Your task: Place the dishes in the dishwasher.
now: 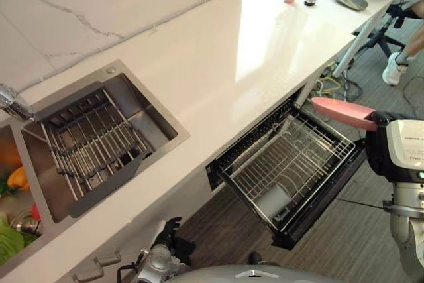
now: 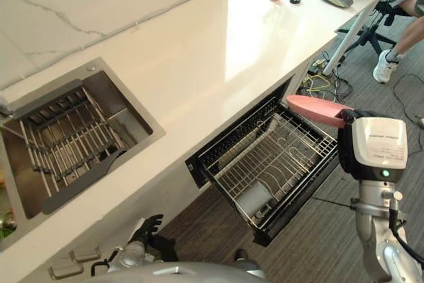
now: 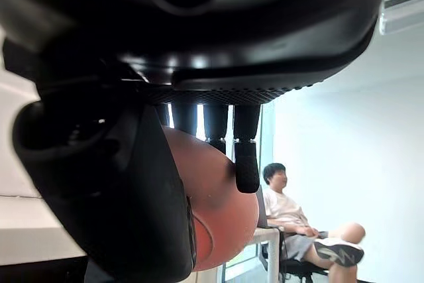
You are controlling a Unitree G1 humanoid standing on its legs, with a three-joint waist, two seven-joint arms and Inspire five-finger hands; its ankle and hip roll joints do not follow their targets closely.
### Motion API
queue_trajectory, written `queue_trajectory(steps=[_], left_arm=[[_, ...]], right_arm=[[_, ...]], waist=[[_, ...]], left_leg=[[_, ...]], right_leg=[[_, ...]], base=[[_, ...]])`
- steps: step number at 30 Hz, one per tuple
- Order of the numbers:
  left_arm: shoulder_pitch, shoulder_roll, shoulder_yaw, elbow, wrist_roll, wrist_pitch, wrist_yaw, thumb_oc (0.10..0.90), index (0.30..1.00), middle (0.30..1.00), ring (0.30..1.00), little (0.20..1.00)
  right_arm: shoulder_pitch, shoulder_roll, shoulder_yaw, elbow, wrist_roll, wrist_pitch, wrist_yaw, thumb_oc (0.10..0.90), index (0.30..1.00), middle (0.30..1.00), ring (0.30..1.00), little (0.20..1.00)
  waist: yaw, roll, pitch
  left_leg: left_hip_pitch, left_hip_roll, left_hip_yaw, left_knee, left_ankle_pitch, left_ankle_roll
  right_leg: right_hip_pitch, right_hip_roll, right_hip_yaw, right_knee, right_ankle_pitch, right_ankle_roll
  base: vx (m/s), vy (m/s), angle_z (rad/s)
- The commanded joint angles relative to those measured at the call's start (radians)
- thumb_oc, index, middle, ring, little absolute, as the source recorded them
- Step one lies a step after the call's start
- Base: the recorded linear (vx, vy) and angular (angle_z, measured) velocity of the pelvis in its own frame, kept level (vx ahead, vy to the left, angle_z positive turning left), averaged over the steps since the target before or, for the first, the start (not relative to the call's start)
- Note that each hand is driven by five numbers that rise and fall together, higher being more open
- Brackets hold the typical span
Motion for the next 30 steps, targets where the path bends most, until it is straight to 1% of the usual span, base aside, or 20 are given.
queue_trajectory(steps=[1,3,4,7,9,10,11,15,18,20,21,22,25,27,30], left_arm=[[-0.037,0.024,-0.023,0.077,0.041,-0.020,0.032,0.800,0.900,0.900,0.900,0.900],[-0.036,0.024,-0.022,0.077,0.041,-0.020,0.032,0.800,0.900,0.900,0.900,0.900],[-0.042,0.023,-0.033,0.073,0.040,-0.022,0.031,0.800,0.900,0.900,0.900,0.900],[-0.049,0.031,-0.046,0.063,0.033,-0.025,0.032,0.800,0.900,0.900,0.900,0.900],[-0.052,0.040,-0.058,0.051,0.018,-0.025,0.034,0.800,0.900,0.900,0.900,0.900],[-0.054,0.044,-0.061,0.049,0.013,-0.023,0.035,0.800,0.900,0.900,0.900,0.900],[-0.055,0.044,-0.059,0.048,0.013,-0.023,0.035,0.800,0.900,0.900,0.900,0.900],[-0.056,0.062,-0.061,0.044,0.004,-0.021,0.044,0.800,0.900,0.900,0.900,0.900],[-0.048,0.073,-0.064,0.045,-0.005,-0.027,0.048,0.800,0.900,0.900,0.900,0.900],[-0.049,0.081,-0.069,0.039,-0.020,-0.035,0.052,0.800,0.900,0.900,0.900,0.900],[-0.052,0.085,-0.070,0.043,-0.020,-0.036,0.054,0.800,0.900,0.900,0.900,0.900],[-0.055,0.087,-0.068,0.048,-0.033,-0.039,0.057,0.800,0.900,0.900,0.900,0.900],[-0.068,0.097,-0.080,0.050,-0.039,-0.046,0.062,0.800,0.900,0.900,0.900,0.900],[-0.069,0.099,-0.086,0.050,-0.045,-0.049,0.066,0.800,0.900,0.900,0.900,0.900],[-0.074,0.097,-0.093,0.055,-0.053,-0.053,0.069,0.800,0.900,0.900,0.900,0.900]], right_arm=[[-0.057,-0.047,-0.011,-0.066,0.009,-0.033,-0.098,0.400,0.300,0.300,0.300,0.300],[-0.058,-0.048,-0.009,-0.065,0.009,-0.034,-0.099,0.400,0.300,0.300,0.300,0.300],[-0.063,-0.050,0.048,-0.046,0.016,-0.050,-0.085,0.400,0.300,0.300,0.300,0.300],[-0.095,-0.061,0.147,0.010,0.034,-0.070,-0.061,0.400,0.300,0.300,0.300,0.300],[-0.135,-0.065,0.225,0.067,0.057,-0.078,-0.033,0.400,0.300,0.300,0.300,0.300],[-0.157,-0.063,0.252,0.095,0.070,-0.079,-0.027,0.400,0.300,0.300,0.300,0.300],[-0.162,-0.063,0.256,0.099,0.070,-0.079,-0.029,0.400,0.300,0.300,0.300,0.300],[-0.279,-0.059,0.356,0.293,0.073,-0.037,-0.030,0.400,0.300,0.300,0.300,0.300],[-0.369,-0.064,0.400,0.422,0.074,-0.007,-0.046,0.400,0.300,0.300,0.300,0.300],[-0.455,-0.080,0.424,0.510,0.065,0.027,-0.067,0.400,0.300,0.300,0.300,0.300],[-0.478,-0.086,0.439,0.537,0.058,0.033,-0.072,0.400,0.300,0.300,0.300,0.300],[-0.530,-0.100,0.438,0.563,0.066,0.054,-0.092,0.400,0.300,0.300,0.300,0.300],[-0.614,-0.125,0.456,0.680,0.062,0.095,-0.129,0.400,0.300,0.300,0.300,0.300],[-0.630,-0.140,0.451,0.710,0.047,0.125,-0.152,0.400,0.300,0.300,0.300,0.300],[-0.653,-0.153,0.440,0.748,0.046,0.150,-0.165,0.400,0.300,0.300,0.300,0.300]], waist=[[0.011,-0.016,-0.013],[0.011,-0.016,-0.013],[0.011,-0.015,-0.012],[0.016,-0.015,-0.007],[0.030,-0.013,0.004],[0.036,-0.012,0.010],[0.034,-0.013,0.010],[0.061,-0.004,0.037],[0.080,0.008,0.055],[0.092,0.017,0.078],[0.096,0.021,0.087],[0.100,0.027,0.098],[0.109,0.047,0.127],[0.114,0.063,0.139],[0.116,0.078,0.152]], left_leg=[[0.002,0.046,0.002,0.028,-0.088,-0.049],[0.003,0.045,0.002,0.028,-0.088,-0.049],[0.005,0.040,0.004,0.027,-0.092,-0.049],[0.001,0.030,0.000,0.027,-0.098,-0.046],[-0.012,0.021,-0.015,0.030,-0.100,-0.044],[-0.020,0.017,-0.021,0.031,-0.100,-0.044],[-0.022,0.017,-0.022,0.032,-0.100,-0.043],[-0.064,0.002,-0.049,0.035,-0.099,-0.039],[-0.092,-0.006,-0.061,0.034,-0.094,-0.037],[-0.120,-0.009,-0.073,0.038,-0.088,-0.037],[-0.131,-0.010,-0.078,0.039,-0.084,-0.038],[-0.142,-0.012,-0.080,0.039,-0.080,-0.039],[-0.180,-0.017,-0.099,0.039,-0.064,-0.043],[-0.199,-0.020,-0.112,0.039,-0.057,-0.044],[-0.223,-0.025,-0.124,0.037,-0.049,-0.045]], right_leg=[[-0.005,-0.059,-0.042,0.014,0.002,0.087],[-0.005,-0.060,-0.042,0.014,0.002,0.087],[-0.009,-0.064,-0.041,0.015,0.006,0.088],[-0.014,-0.072,-0.044,0.017,0.012,0.091],[-0.021,-0.080,-0.054,0.018,0.017,0.092],[-0.026,-0.083,-0.058,0.018,0.018,0.093],[-0.026,-0.083,-0.059,0.018,0.018,0.093],[-0.054,-0.096,-0.074,0.019,0.026,0.095],[-0.076,-0.104,-0.082,0.020,0.033,0.095],[-0.096,-0.111,-0.090,0.021,0.039,0.095],[-0.105,-0.113,-0.091,0.021,0.041,0.094],[-0.118,-0.117,-0.089,0.024,0.045,0.094],[-0.149,-0.123,-0.091,0.028,0.050,0.092],[-0.167,-0.128,-0.092,0.032,0.053,0.090],[-0.189,-0.134,-0.091,0.036,0.057,0.089]], base=[[0.03,0.038,-0.08],[0.02,0.021,-0.14],[0.03,0.044,-0.20],[0.03,0.046,-0.07],[0.01,0.040,0.02],[0.00,0.027,0.14],[-0.02,0.018,0.25],[-0.05,0.022,0.18],[-0.06,0.026,0.24],[-0.09,0.013,0.14],[-0.10,0.024,0.13],[-0.09,0.023,0.13],[-0.09,0.024,0.10],[-0.06,0.024,0.16],[-0.04,0.011,0.15]])
